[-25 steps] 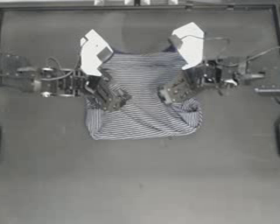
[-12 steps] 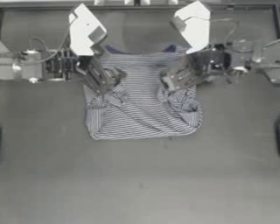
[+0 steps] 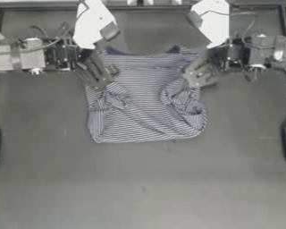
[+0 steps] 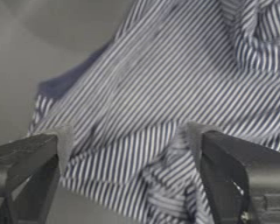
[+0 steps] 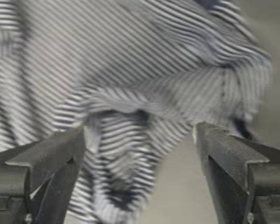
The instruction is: Fold shirt
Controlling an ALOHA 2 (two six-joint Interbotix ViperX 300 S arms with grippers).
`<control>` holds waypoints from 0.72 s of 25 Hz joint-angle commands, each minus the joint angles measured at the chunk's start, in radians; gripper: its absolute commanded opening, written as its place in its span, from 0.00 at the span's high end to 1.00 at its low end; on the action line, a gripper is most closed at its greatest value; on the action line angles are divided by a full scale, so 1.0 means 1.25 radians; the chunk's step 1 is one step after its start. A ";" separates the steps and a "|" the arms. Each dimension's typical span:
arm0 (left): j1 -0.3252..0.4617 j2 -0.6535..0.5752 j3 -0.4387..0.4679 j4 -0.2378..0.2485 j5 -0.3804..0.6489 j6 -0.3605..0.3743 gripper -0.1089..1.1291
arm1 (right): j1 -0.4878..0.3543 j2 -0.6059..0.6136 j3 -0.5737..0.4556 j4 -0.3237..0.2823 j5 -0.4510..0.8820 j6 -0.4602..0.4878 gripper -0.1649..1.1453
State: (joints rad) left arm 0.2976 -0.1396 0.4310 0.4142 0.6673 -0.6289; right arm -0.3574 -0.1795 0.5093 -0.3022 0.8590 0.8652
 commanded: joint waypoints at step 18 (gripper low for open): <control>-0.026 -0.033 0.025 -0.026 0.023 -0.001 0.08 | -0.160 -0.010 0.178 0.048 -0.202 0.002 0.12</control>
State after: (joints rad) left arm 0.2638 -0.1396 0.4725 0.3820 0.6995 -0.6305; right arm -0.5476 -0.1779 0.7363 -0.2485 0.6259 0.8713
